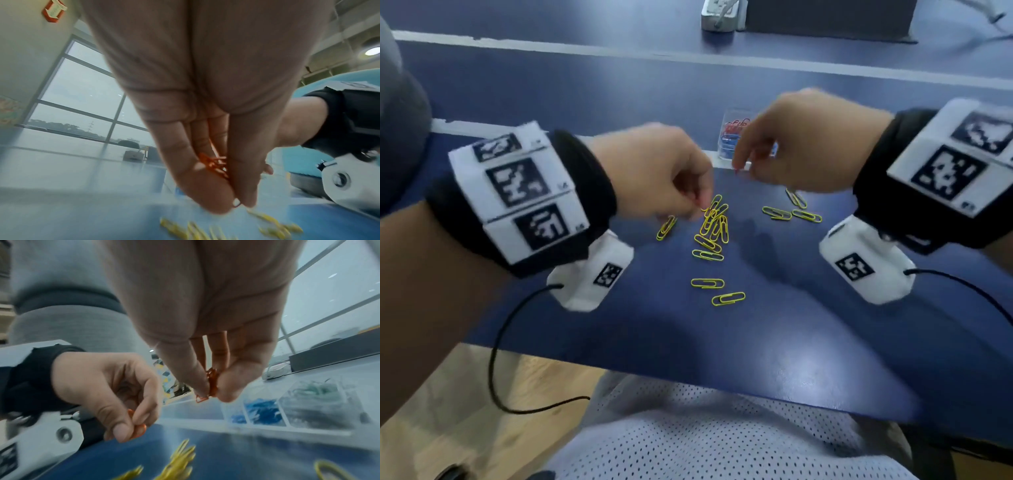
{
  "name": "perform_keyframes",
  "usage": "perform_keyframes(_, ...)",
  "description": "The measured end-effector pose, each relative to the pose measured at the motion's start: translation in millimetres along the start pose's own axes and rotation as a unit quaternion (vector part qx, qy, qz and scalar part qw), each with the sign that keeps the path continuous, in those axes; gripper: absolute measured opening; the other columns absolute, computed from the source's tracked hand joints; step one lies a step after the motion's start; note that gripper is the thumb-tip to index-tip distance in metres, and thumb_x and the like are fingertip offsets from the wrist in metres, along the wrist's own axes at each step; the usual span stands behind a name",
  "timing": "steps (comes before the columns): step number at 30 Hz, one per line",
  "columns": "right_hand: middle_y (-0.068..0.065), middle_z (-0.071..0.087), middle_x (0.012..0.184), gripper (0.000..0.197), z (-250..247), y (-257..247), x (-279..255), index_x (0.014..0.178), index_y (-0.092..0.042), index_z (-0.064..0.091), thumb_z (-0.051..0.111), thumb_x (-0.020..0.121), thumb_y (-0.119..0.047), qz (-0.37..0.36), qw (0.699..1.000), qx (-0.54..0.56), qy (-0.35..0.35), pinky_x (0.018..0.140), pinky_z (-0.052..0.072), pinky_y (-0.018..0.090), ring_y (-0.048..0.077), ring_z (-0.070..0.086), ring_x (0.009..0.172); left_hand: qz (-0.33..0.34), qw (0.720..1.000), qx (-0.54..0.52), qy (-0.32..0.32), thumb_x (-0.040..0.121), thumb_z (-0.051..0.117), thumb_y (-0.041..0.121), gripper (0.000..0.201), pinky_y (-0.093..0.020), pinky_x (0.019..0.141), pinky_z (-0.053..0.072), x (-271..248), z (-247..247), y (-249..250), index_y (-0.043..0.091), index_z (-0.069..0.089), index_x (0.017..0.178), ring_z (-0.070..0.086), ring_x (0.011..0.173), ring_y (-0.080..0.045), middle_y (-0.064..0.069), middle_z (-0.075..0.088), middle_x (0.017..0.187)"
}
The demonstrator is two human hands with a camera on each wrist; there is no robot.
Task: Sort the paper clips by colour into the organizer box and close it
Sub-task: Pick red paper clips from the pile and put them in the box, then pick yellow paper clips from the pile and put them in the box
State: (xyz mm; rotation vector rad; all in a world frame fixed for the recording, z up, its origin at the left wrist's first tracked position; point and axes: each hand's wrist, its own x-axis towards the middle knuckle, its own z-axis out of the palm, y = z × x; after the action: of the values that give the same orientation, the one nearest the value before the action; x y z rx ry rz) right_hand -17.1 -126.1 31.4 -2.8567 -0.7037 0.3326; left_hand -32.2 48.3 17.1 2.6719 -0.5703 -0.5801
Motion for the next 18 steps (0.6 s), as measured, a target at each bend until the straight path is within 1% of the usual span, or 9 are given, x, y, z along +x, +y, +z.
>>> perform_keyframes(3,-0.001,0.061,0.084,0.020,-13.1,16.1,30.0,0.094,-0.029,0.070,0.057,0.084,-0.018,0.075,0.995,0.051,0.048,0.087,0.051,0.029,0.021,0.055,0.073,-0.023,0.997,-0.057,0.056,0.078,0.066,0.005,0.018,-0.013,0.050,0.047,34.2,-20.4,0.4,0.022,0.062,0.073,0.056,0.037,0.001,0.008,0.065,0.061)
perform_keyframes(5,0.003,0.064,0.089,0.021,-16.8,24.9,49.6,0.102,-0.026,0.070,0.060,0.084,-0.019,0.106,0.990,0.072,0.065,0.086,0.053,0.031,0.023,0.061,0.077,-0.049,0.990,-0.080,0.102,0.078,0.067,0.005,0.024,-0.016,0.046,0.047,56.2,-32.4,0.7,0.023,0.055,0.069,0.055,0.034,0.000,0.005,0.063,0.064)
perform_keyframes(6,0.005,0.067,0.093,0.022,-17.4,27.7,58.0,0.105,-0.024,0.069,0.063,0.085,-0.019,0.118,0.987,0.084,0.065,0.082,0.053,0.029,0.024,0.065,0.078,-0.059,0.987,-0.088,0.120,0.078,0.070,0.007,0.024,-0.020,0.049,0.048,65.4,-37.3,1.6,0.024,0.054,0.071,0.057,0.039,-0.003,0.003,0.064,0.067)
perform_keyframes(8,0.006,0.071,0.099,0.027,-17.7,29.6,71.4,0.111,-0.020,0.068,0.067,0.084,-0.018,0.138,0.981,0.123,0.053,0.072,0.055,0.028,0.025,0.070,0.081,-0.077,0.984,-0.093,0.132,0.077,0.074,0.010,0.021,-0.031,0.061,0.054,79.5,-44.4,5.1,0.021,0.056,0.083,0.066,0.057,-0.019,-0.004,0.070,0.078)
perform_keyframes(10,0.006,0.070,0.094,0.035,-16.4,28.7,80.5,0.116,-0.017,0.065,0.070,0.082,-0.016,0.149,0.977,0.147,0.041,0.063,0.054,0.025,0.024,0.071,0.080,-0.095,0.984,-0.084,0.125,0.076,0.075,0.013,0.025,-0.039,0.072,0.058,89.0,-48.1,8.0,0.018,0.057,0.093,0.071,0.074,-0.028,-0.009,0.073,0.090)
perform_keyframes(12,0.004,0.069,0.086,0.040,-15.1,26.9,84.8,0.120,-0.018,0.063,0.070,0.080,-0.017,0.150,0.976,0.151,0.036,0.065,0.053,0.024,0.022,0.072,0.080,-0.102,0.985,-0.083,0.113,0.076,0.075,0.014,0.027,-0.043,0.080,0.058,94.9,-48.9,9.7,0.019,0.056,0.095,0.072,0.082,-0.030,-0.013,0.074,0.095)
perform_keyframes(14,0.003,0.070,0.080,0.042,-15.3,26.9,84.9,0.121,-0.020,0.061,0.068,0.080,-0.018,0.150,0.975,0.160,0.034,0.071,0.055,0.025,0.021,0.073,0.079,-0.108,0.985,-0.080,0.105,0.075,0.076,0.015,0.029,-0.043,0.083,0.058,98.4,-48.3,11.0,0.020,0.057,0.096,0.073,0.084,-0.029,-0.013,0.074,0.095)
perform_keyframes(15,0.002,0.070,0.079,0.041,-16.1,27.8,83.6,0.122,-0.021,0.061,0.067,0.081,-0.018,0.150,0.974,0.165,0.034,0.071,0.055,0.024,0.019,0.072,0.078,-0.110,0.985,-0.077,0.104,0.075,0.076,0.016,0.029,-0.044,0.084,0.057,99.9,-47.5,11.8,0.021,0.058,0.097,0.073,0.084,-0.028,-0.013,0.074,0.095)
perform_keyframes(18,0.004,0.072,0.086,0.037,-20.3,34.1,78.9,0.122,-0.022,0.062,0.064,0.085,-0.015,0.152,0.974,0.159,0.054,0.071,0.056,0.027,0.018,0.071,0.073,-0.108,0.986,-0.061,0.112,0.075,0.077,0.018,0.033,-0.043,0.085,0.057,103.3,-44.2,16.6,0.019,0.060,0.104,0.072,0.085,-0.027,-0.010,0.074,0.097)
